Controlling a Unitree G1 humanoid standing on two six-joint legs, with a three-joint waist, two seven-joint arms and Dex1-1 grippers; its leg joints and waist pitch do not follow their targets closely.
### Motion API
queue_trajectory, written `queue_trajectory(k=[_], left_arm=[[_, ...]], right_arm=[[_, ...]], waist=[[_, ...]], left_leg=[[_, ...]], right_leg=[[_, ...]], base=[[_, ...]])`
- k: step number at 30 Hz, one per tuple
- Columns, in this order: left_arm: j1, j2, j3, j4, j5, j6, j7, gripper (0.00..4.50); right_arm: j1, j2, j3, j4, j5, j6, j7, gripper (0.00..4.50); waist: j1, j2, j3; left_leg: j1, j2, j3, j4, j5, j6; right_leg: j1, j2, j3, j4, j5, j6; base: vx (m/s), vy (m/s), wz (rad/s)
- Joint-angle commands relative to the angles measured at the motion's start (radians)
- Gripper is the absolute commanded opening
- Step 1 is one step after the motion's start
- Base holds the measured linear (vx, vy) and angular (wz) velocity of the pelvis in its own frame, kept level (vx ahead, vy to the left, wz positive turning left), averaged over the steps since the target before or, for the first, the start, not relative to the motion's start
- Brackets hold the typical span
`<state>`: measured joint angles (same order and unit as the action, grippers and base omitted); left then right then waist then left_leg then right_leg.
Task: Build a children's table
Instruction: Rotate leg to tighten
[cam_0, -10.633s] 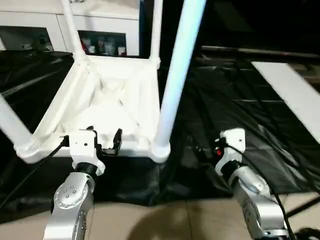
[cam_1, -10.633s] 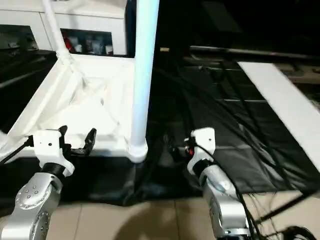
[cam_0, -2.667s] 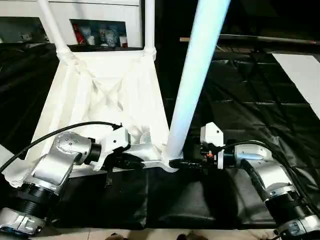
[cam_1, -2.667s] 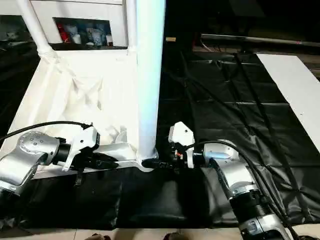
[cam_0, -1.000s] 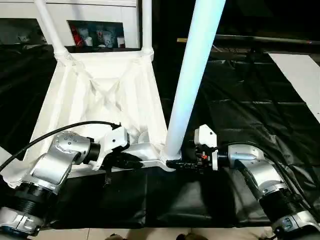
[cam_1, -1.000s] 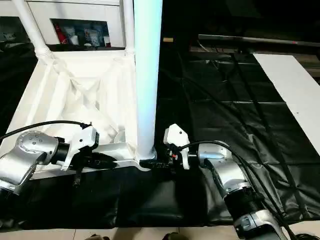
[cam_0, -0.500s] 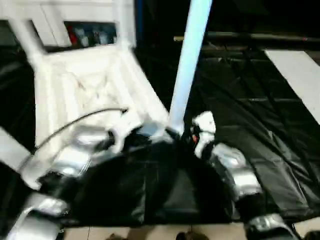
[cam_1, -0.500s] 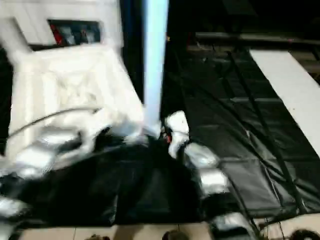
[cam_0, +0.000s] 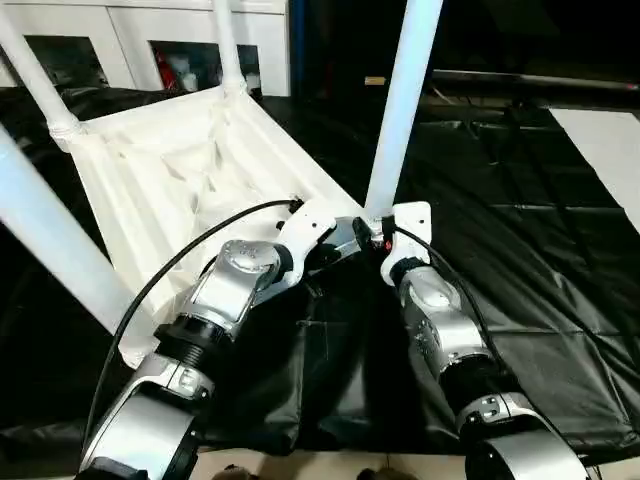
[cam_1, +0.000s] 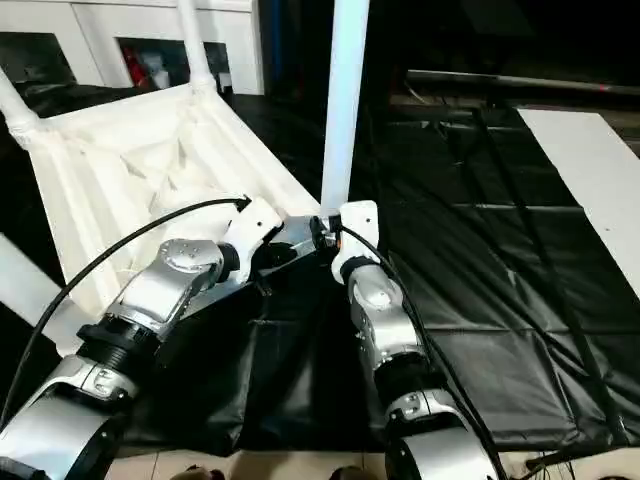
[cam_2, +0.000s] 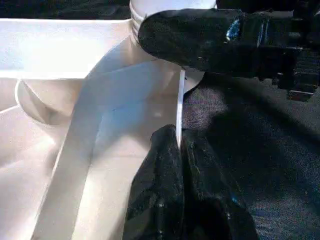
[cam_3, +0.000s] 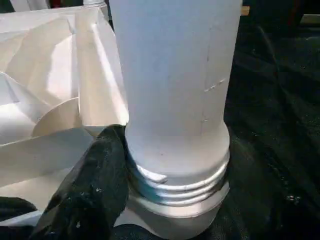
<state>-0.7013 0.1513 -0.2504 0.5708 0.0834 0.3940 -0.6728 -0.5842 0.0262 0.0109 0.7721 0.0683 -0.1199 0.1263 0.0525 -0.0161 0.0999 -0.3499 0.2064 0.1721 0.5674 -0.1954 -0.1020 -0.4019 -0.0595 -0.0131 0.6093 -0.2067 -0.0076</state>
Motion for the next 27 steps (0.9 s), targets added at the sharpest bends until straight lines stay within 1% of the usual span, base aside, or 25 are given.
queue_trajectory(k=[1, 2, 3, 4, 5, 6, 7, 8, 9, 10, 11, 12, 13, 14, 15, 16, 17, 18, 19, 20, 21, 22, 24, 25, 27], left_arm=[[0.025, -0.014, -0.048, 0.101, 0.040, 0.050, 0.038, 0.00], [0.025, -0.012, -0.048, 0.102, 0.039, 0.051, 0.034, 0.00], [0.030, 0.002, -0.050, 0.098, 0.038, 0.056, 0.011, 0.00], [0.034, 0.010, -0.051, 0.096, 0.039, 0.058, -0.006, 0.00], [0.034, 0.010, -0.051, 0.096, 0.039, 0.058, -0.006, 0.00], [0.050, 0.034, -0.058, 0.073, 0.039, 0.067, -0.047, 0.00], [0.052, 0.037, -0.059, 0.069, 0.038, 0.069, -0.052, 0.00], [0.063, 0.053, -0.061, 0.050, 0.032, 0.077, -0.076, 0.00], [0.073, 0.070, -0.065, 0.034, 0.026, 0.078, -0.103, 0.00], [0.077, 0.078, -0.067, 0.027, 0.024, 0.078, -0.113, 0.00], [0.079, 0.083, -0.069, 0.023, 0.022, 0.078, -0.121, 0.00], [0.108, 0.133, -0.095, -0.039, 0.011, 0.037, -0.204, 0.00], [0.118, 0.146, -0.102, -0.059, 0.005, 0.025, -0.229, 0.00], [0.132, 0.176, -0.111, -0.089, 0.000, 0.001, -0.269, 0.00], [0.141, 0.194, -0.115, -0.106, -0.003, -0.013, -0.292, 0.00], [0.145, 0.202, -0.115, -0.115, -0.007, -0.014, -0.305, 0.00], [0.167, 0.242, -0.118, -0.163, -0.030, -0.033, -0.370, 0.00], [0.183, 0.269, -0.120, -0.195, -0.048, -0.057, -0.418, 0.00], [0.201, 0.294, -0.117, -0.232, -0.072, -0.066, -0.467, 0.00], [0.207, 0.301, -0.115, -0.247, -0.081, -0.064, -0.483, 0.00], [0.214, 0.311, -0.114, -0.263, -0.089, -0.061, -0.498, 0.00], [0.218, 0.317, -0.113, -0.273, -0.093, -0.059, -0.507, 0.00], [0.241, 0.365, -0.122, -0.328, -0.104, -0.039, -0.555, 0.00], [0.241, 0.365, -0.122, -0.328, -0.104, -0.039, -0.555, 0.00], [0.262, 0.395, -0.127, -0.358, -0.110, -0.034, -0.581, 0.00]], right_arm=[[0.041, 0.057, 0.089, -0.002, -0.006, -0.005, 0.129, 3.34], [0.042, 0.055, 0.089, -0.006, -0.007, -0.007, 0.131, 3.44], [0.050, 0.043, 0.089, -0.033, -0.006, 0.000, 0.140, 3.57], [0.056, 0.035, 0.087, -0.052, -0.003, 0.003, 0.149, 3.69], [0.056, 0.035, 0.087, -0.052, -0.002, 0.003, 0.149, 3.69], [0.075, 0.012, 0.089, -0.102, 0.008, 0.016, 0.184, 3.83], [0.078, 0.008, 0.090, -0.110, 0.008, 0.017, 0.188, 3.83], [0.095, -0.013, 0.095, -0.148, 0.009, 0.021, 0.207, 4.00], [0.113, -0.034, 0.098, -0.190, 0.026, 0.038, 0.243, 4.09], [0.120, -0.041, 0.098, -0.206, 0.032, 0.044, 0.260, 4.17], [0.126, -0.046, 0.097, -0.218, 0.037, 0.049, 0.272, 4.17], [0.167, -0.102, 0.111, -0.308, 0.063, 0.074, 0.380, 4.17], [0.179, -0.118, 0.116, -0.332, 0.067, 0.079, 0.409, 4.17], [0.203, -0.161, 0.133, -0.382, 0.083, 0.094, 0.484, 4.17], [0.218, -0.189, 0.143, -0.412, 0.093, 0.104, 0.531, 4.17], [0.223, -0.200, 0.146, -0.422, 0.097, 0.109, 0.548, 4.17], [0.247, -0.255, 0.159, -0.470, 0.121, 0.133, 0.634, 4.17], [0.258, -0.289, 0.168, -0.489, 0.131, 0.140, 0.686, 4.17], [0.267, -0.322, 0.176, -0.506, 0.138, 0.147, 0.733, 4.17], [0.270, -0.333, 0.180, -0.511, 0.139, 0.150, 0.747, 4.17], [0.272, -0.344, 0.183, -0.514, 0.139, 0.152, 0.762, 4.17], [0.273, -0.350, 0.184, -0.516, 0.138, 0.154, 0.771, 4.17], [0.267, -0.379, 0.185, -0.518, 0.136, 0.161, 0.808, 4.17], [0.267, -0.379, 0.185, -0.518, 0.136, 0.161, 0.808, 4.17], [0.251, -0.379, 0.179, -0.516, 0.140, 0.169, 0.812, 4.17]], waist=[[-0.008, 0.004, -0.046], [-0.008, 0.003, -0.045], [-0.009, 0.008, -0.045], [-0.014, 0.004, -0.044], [-0.018, 0.003, -0.044], [-0.022, 0.008, -0.044], [-0.025, 0.007, -0.046], [-0.026, 0.007, -0.046], [-0.027, 0.008, -0.049], [-0.026, 0.008, -0.052], [-0.026, 0.008, -0.051], [-0.025, 0.006, -0.055], [-0.022, 0.008, -0.058], [-0.025, 0.004, -0.059], [-0.022, 0.008, -0.059], [-0.023, 0.008, -0.059], [-0.022, 0.006, -0.058], [-0.018, 0.007, -0.055], [-0.019, 0.007, -0.053], [-0.019, 0.010, -0.052], [-0.020, 0.010, -0.051], [-0.017, 0.011, -0.050], [-0.014, 0.012, -0.050], [-0.013, 0.011, -0.050], [-0.012, 0.008, -0.052]], left_leg=[[-0.001, 0.010, 0.006, -0.070, -0.190, 0.023], [-0.005, 0.009, 0.005, -0.071, -0.187, 0.023], [-0.007, 0.009, 0.003, -0.073, -0.194, 0.021], [-0.007, 0.009, 0.002, -0.075, -0.205, 0.020], [-0.009, 0.008, 0.001, -0.076, -0.211, 0.019], [-0.010, 0.010, -0.001, -0.077, -0.218, 0.017], [-0.010, 0.011, -0.001, -0.076, -0.217, 0.021], [-0.010, 0.011, -0.002, -0.076, -0.212, 0.022], [-0.008, 0.012, 0.001, -0.073, -0.190, 0.027], [-0.009, 0.011, 0.001, -0.069, -0.159, 0.035], [-0.010, 0.010, 0.002, -0.069, -0.146, 0.041], [-0.011, 0.009, 0.002, -0.066, -0.110, 0.052], [-0.013, 0.009, 0.003, -0.063, -0.072, 0.070], [-0.014, 0.008, 0.003, -0.061, -0.055, 0.079], [-0.012, 0.011, 0.003, -0.061, -0.049, 0.094], [-0.009, 0.011, 0.006, -0.059, -0.053, 0.103], [-0.007, 0.012, 0.007, -0.060, -0.059, 0.105], [-0.009, 0.013, 0.004, -0.063, -0.080, 0.104], [-0.007, 0.017, 0.005, -0.065, -0.102, 0.100], [-0.003, 0.019, 0.007, -0.067, -0.119, 0.092], [-0.002, 0.019, 0.009, -0.068, -0.125, 0.089], [0.003, 0.021, 0.009, -0.068, -0.135, 0.080], [0.006, 0.022, 0.010, -0.070, -0.140, 0.074], [0.003, 0.021, 0.010, -0.068, -0.128, 0.073], [0.001, 0.019, 0.010, -0.067, -0.100, 0.074]], right_leg=[[0.037, -0.051, 0.034, -0.077, -0.119, -0.190], [0.039, -0.051, 0.034, -0.076, -0.115, -0.189], [0.040, -0.053, 0.033, -0.078, -0.128, -0.186], [0.039, -0.051, 0.032, -0.079, -0.144, -0.185], [0.041, -0.051, 0.032, -0.080, -0.156, -0.186], [0.042, -0.053, 0.032, -0.082, -0.167, -0.186], [0.042, -0.054, 0.033, -0.082, -0.164, -0.190], [0.043, -0.053, 0.033, -0.082, -0.156, -0.192], [0.042, -0.052, 0.034, -0.079, -0.120, -0.203], [0.047, -0.051, 0.034, -0.073, -0.064, -0.215], [0.047, -0.049, 0.034, -0.072, -0.036, -0.220], [0.055, -0.048, 0.033, -0.066, 0.032, -0.233], [0.059, -0.049, 0.033, -0.060, 0.106, -0.242], [0.061, -0.046, 0.033, -0.057, 0.142, -0.249], [0.061, -0.047, 0.032, -0.054, 0.180, -0.259], [0.058, -0.046, 0.031, -0.054, 0.194, -0.267], [0.057, -0.045, 0.030, -0.056, 0.185, -0.272], [0.060, -0.047, 0.029, -0.058, 0.143, -0.270], [0.057, -0.048, 0.030, -0.061, 0.100, -0.270], [0.051, -0.049, 0.031, -0.063, 0.064, -0.274], [0.049, -0.049, 0.031, -0.065, 0.047, -0.277], [0.047, -0.049, 0.031, -0.066, 0.024, -0.278], [0.043, -0.049, 0.031, -0.065, 0.008, -0.280], [0.044, -0.049, 0.032, -0.064, 0.016, -0.279], [0.047, -0.049, 0.031, -0.059, 0.046, -0.278]], base=[[0.000, 0.000, 0.00], [0.000, 0.000, 0.00], [0.000, 0.000, 0.00], [0.000, 0.000, 0.00], [0.000, 0.000, 0.00], [0.000, 0.000, 0.00], [0.000, 0.000, 0.00], [0.000, 0.000, 0.00], [0.000, 0.000, 0.00], [0.000, 0.000, 0.00], [0.000, 0.000, 0.00], [0.000, 0.000, 0.00], [0.000, 0.000, 0.00], [0.000, 0.000, 0.00], [0.000, 0.000, 0.00], [0.000, 0.000, 0.00], [0.000, 0.000, 0.00], [0.000, 0.000, 0.00], [0.000, 0.000, 0.00], [0.000, 0.000, 0.00], [0.000, 0.000, 0.00], [0.000, 0.000, 0.00], [0.000, 0.000, 0.00], [0.000, 0.000, 0.00], [0.000, 0.000, 0.00]])
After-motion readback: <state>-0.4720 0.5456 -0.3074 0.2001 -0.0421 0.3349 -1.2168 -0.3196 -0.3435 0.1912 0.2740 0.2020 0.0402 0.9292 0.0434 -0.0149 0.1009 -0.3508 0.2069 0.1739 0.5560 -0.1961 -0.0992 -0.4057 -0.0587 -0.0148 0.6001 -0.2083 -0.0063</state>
